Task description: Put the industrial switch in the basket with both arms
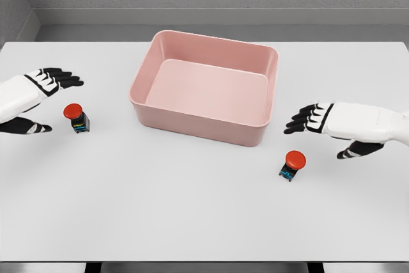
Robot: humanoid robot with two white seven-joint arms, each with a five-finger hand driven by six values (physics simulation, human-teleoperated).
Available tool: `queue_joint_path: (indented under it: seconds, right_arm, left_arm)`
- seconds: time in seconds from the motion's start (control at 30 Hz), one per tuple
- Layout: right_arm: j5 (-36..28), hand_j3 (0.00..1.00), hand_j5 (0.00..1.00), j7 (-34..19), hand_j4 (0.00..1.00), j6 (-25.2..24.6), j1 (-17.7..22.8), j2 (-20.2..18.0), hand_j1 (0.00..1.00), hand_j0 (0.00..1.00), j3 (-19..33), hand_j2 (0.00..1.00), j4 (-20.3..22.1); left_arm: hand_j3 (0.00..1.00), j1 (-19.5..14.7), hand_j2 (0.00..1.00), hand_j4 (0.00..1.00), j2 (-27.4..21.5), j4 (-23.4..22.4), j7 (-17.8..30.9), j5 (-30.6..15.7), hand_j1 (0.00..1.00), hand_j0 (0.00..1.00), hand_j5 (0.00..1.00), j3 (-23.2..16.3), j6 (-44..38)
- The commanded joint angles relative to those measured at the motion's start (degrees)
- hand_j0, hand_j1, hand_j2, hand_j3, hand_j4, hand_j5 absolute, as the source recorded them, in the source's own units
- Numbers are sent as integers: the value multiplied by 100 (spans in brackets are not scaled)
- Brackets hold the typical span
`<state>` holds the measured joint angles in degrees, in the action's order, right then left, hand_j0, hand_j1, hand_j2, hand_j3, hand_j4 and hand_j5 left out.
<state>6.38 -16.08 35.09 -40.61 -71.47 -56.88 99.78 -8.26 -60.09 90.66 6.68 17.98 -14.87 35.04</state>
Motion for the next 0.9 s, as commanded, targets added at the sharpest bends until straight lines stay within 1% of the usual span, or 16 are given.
queue_joint_path:
  seconds: [0.0, 0.07, 0.13, 0.23, 0.37, 0.4, 0.47, 0.53, 0.6, 0.67, 0.83, 0.87]
  right_arm:
    - [-32, 98, 98, 61, 98, -9, 0, -7, 98, 98, -77, 98, 15]
    - [-32, 98, 98, 61, 98, -9, 18, -7, 98, 98, -157, 98, 24]
    - [-32, 97, 97, 61, 97, -9, 35, 37, 97, 97, -209, 97, 24]
    - [74, 97, 97, 43, 97, -9, 62, 300, 97, 97, -271, 97, 24]
    - [170, 97, 97, 43, 97, -9, 97, 318, 97, 97, -288, 97, 6]
    - [249, 97, 97, 52, 97, -9, 97, 388, 97, 97, -288, 97, -38]
    - [294, 97, 97, 43, 97, -9, 97, 573, 97, 97, -288, 97, -319]
    - [346, 97, 97, 52, 97, -9, 106, 608, 97, 97, -288, 97, -381]
    - [355, 97, 97, 52, 97, -9, 150, 608, 97, 97, -288, 97, -381]
    - [408, 88, 88, 43, 88, -9, 158, 599, 88, 88, -288, 88, -390]
    - [417, 87, 87, 43, 87, -9, 176, 617, 87, 87, -297, 87, -407]
    - [417, 87, 87, 43, 87, -9, 185, 643, 87, 87, -297, 87, -407]
  left_arm:
    - [100, 9, 100, 100, -12, -13, 0, -22, 100, 100, 100, 1, -4]
    - [100, 79, 100, 100, -12, -40, 0, -14, 100, 100, 100, 1, -4]
    - [100, 79, 100, 100, 6, -66, 0, -5, 100, 100, 100, -8, -4]
    - [100, 79, 100, 100, 59, -207, 0, 4, 100, 100, 100, -8, -4]
    - [100, 70, 100, 100, 94, -330, 18, 13, 100, 100, 100, -8, -4]
    - [100, 61, 100, 100, 103, -418, 18, 4, 100, 100, 100, -25, -4]
    - [100, 26, 100, 100, 164, -532, 26, 13, 100, 100, 100, -52, -4]
    - [100, 18, 100, 100, 173, -541, 26, 13, 100, 100, 100, -52, -4]
    - [100, -35, 100, 100, 340, -611, 26, 30, 100, 100, 100, -69, -4]
    - [100, -62, 100, 100, 445, -611, 26, 101, 100, 100, 100, -69, -4]
    - [100, -88, 100, 100, 586, -611, 228, 101, 100, 100, 100, -60, -4]
    - [100, -88, 100, 100, 682, -655, 263, 109, 100, 100, 100, -60, -4]
